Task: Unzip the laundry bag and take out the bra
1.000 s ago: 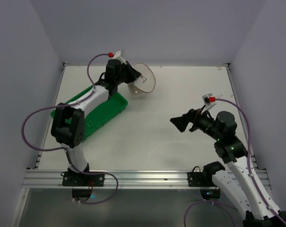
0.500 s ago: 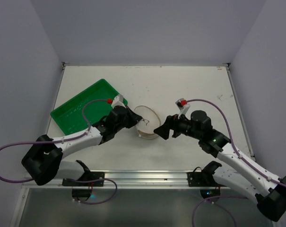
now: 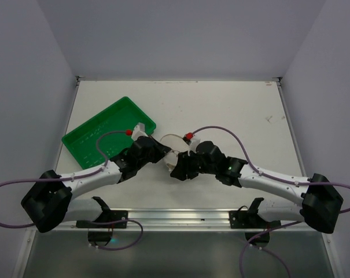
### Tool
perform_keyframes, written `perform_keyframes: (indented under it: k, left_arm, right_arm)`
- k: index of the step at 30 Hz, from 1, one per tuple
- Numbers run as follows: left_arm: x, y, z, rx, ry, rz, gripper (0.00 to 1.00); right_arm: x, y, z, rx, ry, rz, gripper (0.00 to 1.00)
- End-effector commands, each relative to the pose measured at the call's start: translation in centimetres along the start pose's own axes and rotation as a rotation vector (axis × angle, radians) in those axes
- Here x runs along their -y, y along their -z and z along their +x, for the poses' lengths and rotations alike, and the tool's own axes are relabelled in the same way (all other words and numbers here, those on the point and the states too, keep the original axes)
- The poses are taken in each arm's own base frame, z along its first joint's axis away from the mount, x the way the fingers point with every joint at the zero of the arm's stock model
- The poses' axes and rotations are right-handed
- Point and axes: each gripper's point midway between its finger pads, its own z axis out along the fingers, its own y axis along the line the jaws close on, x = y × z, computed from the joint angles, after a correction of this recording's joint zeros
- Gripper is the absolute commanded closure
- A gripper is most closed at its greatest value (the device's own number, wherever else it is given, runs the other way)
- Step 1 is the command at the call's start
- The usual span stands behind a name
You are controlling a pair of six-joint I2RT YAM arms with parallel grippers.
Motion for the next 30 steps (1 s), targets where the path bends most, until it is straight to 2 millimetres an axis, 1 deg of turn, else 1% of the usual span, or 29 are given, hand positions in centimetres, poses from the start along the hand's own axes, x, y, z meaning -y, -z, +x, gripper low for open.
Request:
perform_keyframes:
  k: [1,3,5,8,11,12,13,16,19,24,27,30]
  left_arm:
    - [0.4,0.6,-1.0,0.060,0.031,0.024,1.00]
    - [0.3,0.9,-1.1,0.069,0.028,0.026,1.00]
    - [0.0,1.0,-1.3,0.080,0.026,0.024,1.00]
    - [-0.2,1.3,-1.4,0.090,0.022,0.025,1.00]
    - [-0.2,1.3,-1.5,0.093,0.017,0.027,1.00]
    - [-0.1,1.4,-1.5,0.093,0.015,0.031,1.00]
    - [0.0,1.3,-1.4,0.090,0.014,0.032,1.00]
    - [0.1,1.3,-1.4,0.091,0.012,0.036,1.00]
    - [-0.1,1.3,-1.4,0.093,0.011,0.031,1.00]
    - [-0.1,1.3,-1.6,0.101,0.011,0.026,1.00]
    - [0.0,1.5,-1.9,0.111,0.005,0.026,1.00]
    - [0.1,1.5,-1.8,0.108,0.000,0.026,1.00]
  right_arm:
    - [-2.7,-0.5,-4.5,0.135,-0.012,-0.047,0.54]
    - [-3.2,-0.4,-4.8,0.137,-0.015,-0.061,0.56]
    - [-3.8,0.0,-5.5,0.162,-0.019,-0.073,0.57]
    - [-4.1,0.5,-6.3,0.190,-0.025,-0.071,0.57]
    - [-4.2,0.4,-6.6,0.193,-0.031,-0.065,0.58]
    - [-3.9,-0.1,-6.2,0.174,-0.038,-0.053,0.58]
    - [-4.0,-0.2,-6.3,0.166,-0.038,-0.056,0.59]
    - [-4.0,-0.9,-5.6,0.135,-0.051,-0.065,0.62]
    - [-4.0,-1.0,-5.3,0.121,-0.061,-0.067,0.65]
    - [-4.1,-0.9,-4.6,0.099,-0.071,-0.066,0.67]
    - [-4.0,-1.4,-3.7,0.066,-0.082,-0.066,0.70]
    - [-4.1,-1.6,-3.6,0.055,-0.082,-0.073,0.71]
